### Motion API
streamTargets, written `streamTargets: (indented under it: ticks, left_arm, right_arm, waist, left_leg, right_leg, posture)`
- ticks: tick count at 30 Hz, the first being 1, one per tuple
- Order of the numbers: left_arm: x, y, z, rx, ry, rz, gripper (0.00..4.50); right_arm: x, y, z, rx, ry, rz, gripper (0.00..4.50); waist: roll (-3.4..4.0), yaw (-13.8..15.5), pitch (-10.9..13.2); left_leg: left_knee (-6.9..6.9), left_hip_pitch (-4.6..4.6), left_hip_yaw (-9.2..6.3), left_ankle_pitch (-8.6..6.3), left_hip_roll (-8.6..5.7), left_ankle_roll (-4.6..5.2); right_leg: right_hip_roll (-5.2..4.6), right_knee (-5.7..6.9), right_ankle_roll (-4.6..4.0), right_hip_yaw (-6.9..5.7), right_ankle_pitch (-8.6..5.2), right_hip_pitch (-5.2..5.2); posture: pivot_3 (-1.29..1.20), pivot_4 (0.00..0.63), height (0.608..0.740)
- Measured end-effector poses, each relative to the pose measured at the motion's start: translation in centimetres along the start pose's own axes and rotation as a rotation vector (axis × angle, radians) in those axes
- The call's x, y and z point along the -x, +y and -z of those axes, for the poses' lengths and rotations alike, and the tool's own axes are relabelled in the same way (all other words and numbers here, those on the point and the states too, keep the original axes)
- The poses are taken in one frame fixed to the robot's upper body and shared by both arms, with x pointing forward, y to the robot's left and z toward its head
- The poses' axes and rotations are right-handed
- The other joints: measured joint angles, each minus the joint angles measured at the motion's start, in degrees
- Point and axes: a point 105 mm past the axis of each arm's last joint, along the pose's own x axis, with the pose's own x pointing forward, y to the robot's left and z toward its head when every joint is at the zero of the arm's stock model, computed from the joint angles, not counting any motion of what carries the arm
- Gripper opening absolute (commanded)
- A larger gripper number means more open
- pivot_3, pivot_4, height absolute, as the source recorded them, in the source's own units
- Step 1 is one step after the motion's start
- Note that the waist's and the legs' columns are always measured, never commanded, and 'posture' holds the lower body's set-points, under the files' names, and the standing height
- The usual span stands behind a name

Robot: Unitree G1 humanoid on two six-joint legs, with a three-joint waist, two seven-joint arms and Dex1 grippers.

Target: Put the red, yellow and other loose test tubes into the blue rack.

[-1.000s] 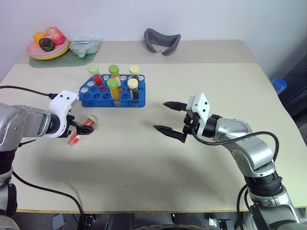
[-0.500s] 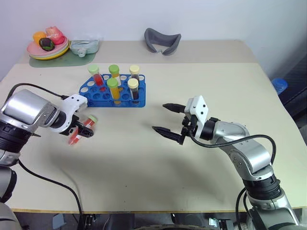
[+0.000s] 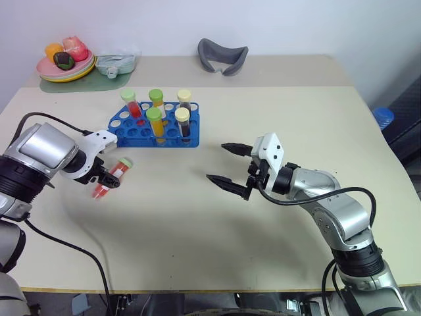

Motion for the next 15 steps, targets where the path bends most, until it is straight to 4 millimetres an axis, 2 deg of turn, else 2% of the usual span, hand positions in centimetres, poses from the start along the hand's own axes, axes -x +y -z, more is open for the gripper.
streamTargets:
  ticks: [2,3,11,13,15]
  left_arm:
    - [0.0,0.1,0.1,0.003,0.000,-0.007,1.15]
    - [0.0,0.2,0.1,0.003,0.000,-0.014,0.77]
    - [0.4,0.1,0.7,0.024,-0.025,-0.004,0.75]
    - [1.3,0.2,0.9,0.044,-0.067,0.010,0.75]
    - [3.0,0.5,0.2,0.052,-0.194,0.018,0.75]
  right_arm:
    - [-0.1,0.1,0.0,-0.002,-0.004,-0.003,4.50]
    - [-0.1,0.1,0.0,-0.003,-0.005,-0.004,4.50]
    - [-0.2,0.3,0.0,-0.004,-0.003,-0.009,4.50]
    - [0.0,0.4,0.1,-0.004,-0.002,-0.006,4.50]
    - [0.2,0.5,0.2,-0.006,0.001,-0.001,4.50]
  waist:
    - [0.00,0.01,0.00]
    - [0.00,0.02,0.00]
    - [0.00,-0.19,0.00]
    - [-0.02,-0.17,0.01]
    - [-0.02,-0.13,0.01]
  left_leg:
    - [0.00,0.00,0.00,0.00,0.00,0.00]
    - [0.01,0.00,0.00,0.00,0.00,0.00]
    - [0.01,0.00,0.00,0.00,0.01,0.00]
    - [0.02,-0.09,-0.02,0.00,0.02,0.00]
    - [0.03,-0.11,-0.01,0.00,0.02,0.00]
  right_leg:
    - [0.00,0.00,0.00,0.00,0.00,0.00]
    - [0.00,0.00,0.00,0.00,0.00,0.01]
    - [0.00,0.03,0.00,0.00,0.00,-0.03]
    - [0.00,0.07,0.00,0.00,0.00,-0.10]
    - [-0.03,0.07,0.00,0.00,0.00,-0.13]
  posture:
    - [0.00,0.150,0.740]
    - [0.00,0.150,0.740]
    - [0.00,0.150,0.740]
    - [0.00,0.150,0.740]
    - [0.00,0.150,0.740]
